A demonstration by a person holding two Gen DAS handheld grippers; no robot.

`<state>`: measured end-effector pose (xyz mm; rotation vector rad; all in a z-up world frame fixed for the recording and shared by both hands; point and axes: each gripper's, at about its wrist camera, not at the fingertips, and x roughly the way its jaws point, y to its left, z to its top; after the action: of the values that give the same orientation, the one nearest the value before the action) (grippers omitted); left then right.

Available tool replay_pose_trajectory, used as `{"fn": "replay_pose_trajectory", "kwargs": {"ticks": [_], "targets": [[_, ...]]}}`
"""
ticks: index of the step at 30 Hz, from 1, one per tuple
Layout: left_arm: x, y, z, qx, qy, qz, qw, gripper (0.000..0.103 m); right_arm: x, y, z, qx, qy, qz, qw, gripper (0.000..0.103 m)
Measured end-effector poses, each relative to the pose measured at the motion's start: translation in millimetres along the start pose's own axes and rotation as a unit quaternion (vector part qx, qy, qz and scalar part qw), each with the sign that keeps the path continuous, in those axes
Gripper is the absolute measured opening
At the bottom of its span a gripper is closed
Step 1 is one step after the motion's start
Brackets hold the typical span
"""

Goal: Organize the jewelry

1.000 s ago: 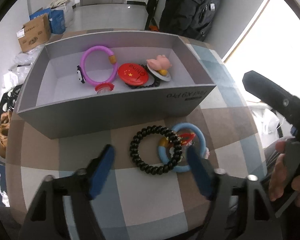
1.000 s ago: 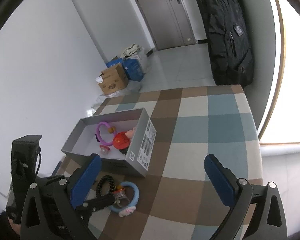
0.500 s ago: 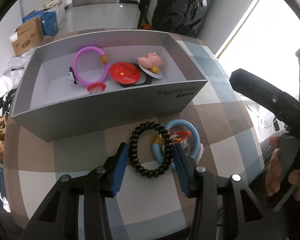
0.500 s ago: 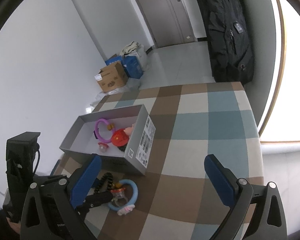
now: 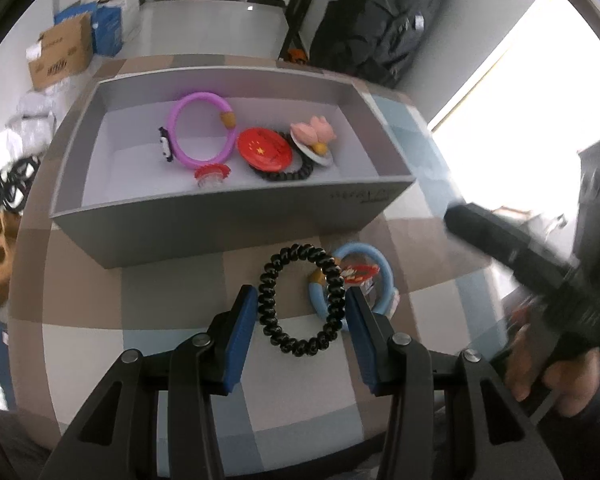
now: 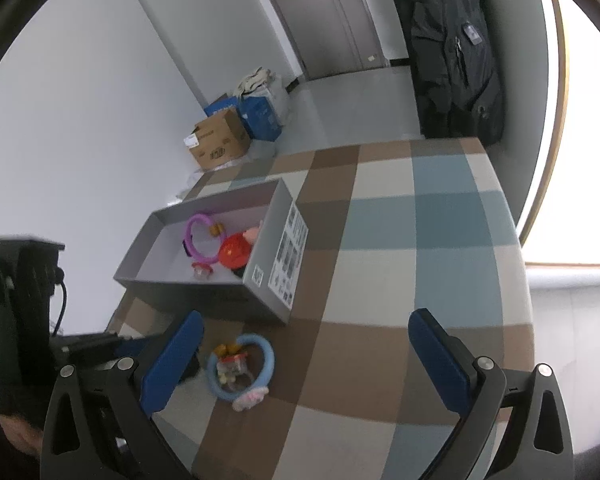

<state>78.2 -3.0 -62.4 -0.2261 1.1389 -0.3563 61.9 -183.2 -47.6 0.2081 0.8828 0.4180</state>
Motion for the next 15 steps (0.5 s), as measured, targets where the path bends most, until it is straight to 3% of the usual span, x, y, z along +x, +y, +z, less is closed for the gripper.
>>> {"fn": "replay_pose_trajectory", "kwargs": {"ticks": [11,15], "targets": [[-36.2,13.9,9.7,-0.047,-0.056,-0.104,0.9919,0.040,-1.1,20.5,-19.5,-0.024,0.026,0.027,0.999,0.102],[-41.8,19.1,10.3,-0.053,-0.063,-0.117,0.9898,0.040,1.7,40.6,-26.7,-0.066,0.029,0.032,0.997,0.090]]}}
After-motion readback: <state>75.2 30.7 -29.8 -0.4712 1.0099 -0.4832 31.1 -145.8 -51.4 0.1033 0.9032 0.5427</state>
